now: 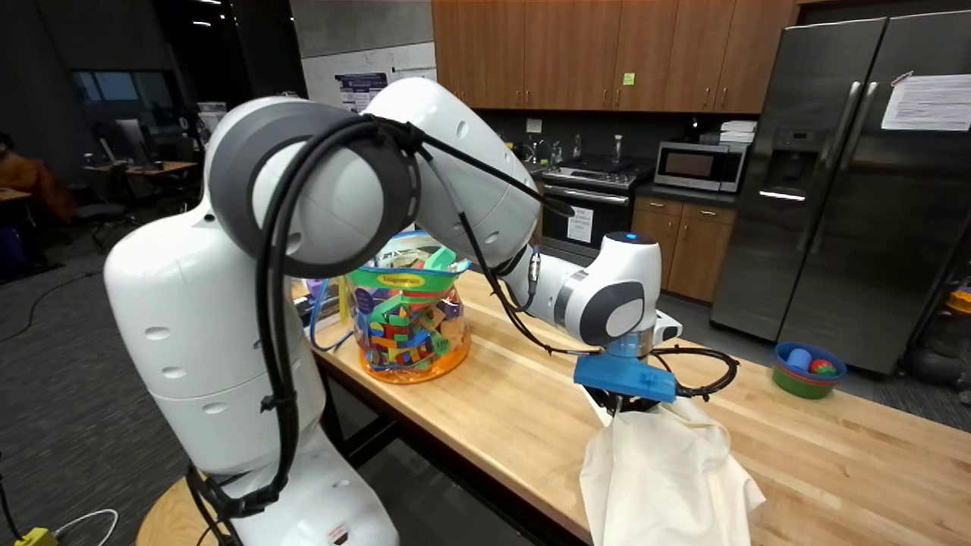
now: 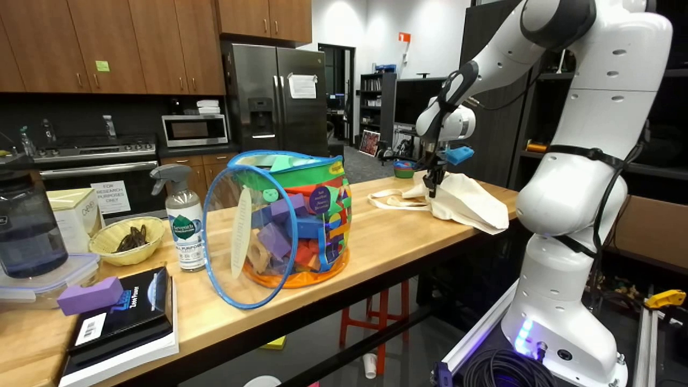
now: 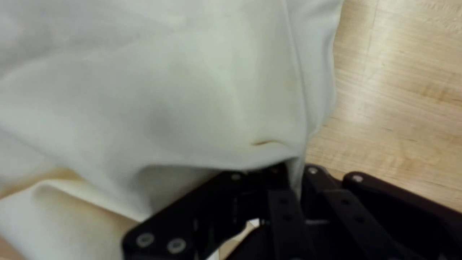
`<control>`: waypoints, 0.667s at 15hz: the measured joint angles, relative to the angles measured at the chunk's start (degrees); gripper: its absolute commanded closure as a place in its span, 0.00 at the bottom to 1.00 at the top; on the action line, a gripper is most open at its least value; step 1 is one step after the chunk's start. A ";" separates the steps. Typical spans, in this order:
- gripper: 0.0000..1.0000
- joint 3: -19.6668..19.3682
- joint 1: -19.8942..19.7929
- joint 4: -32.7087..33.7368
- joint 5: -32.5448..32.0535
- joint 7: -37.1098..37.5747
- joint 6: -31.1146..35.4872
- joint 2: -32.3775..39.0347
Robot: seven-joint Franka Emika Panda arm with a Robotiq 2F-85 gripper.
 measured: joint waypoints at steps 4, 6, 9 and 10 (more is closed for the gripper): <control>0.99 -0.39 -0.74 3.31 0.00 -0.08 2.21 2.90; 0.99 -0.44 -0.94 5.76 0.02 -0.25 3.63 4.83; 0.99 -0.34 -1.01 10.13 0.56 -1.21 5.91 8.43; 0.99 -0.20 -1.03 11.59 0.73 -1.48 6.59 9.64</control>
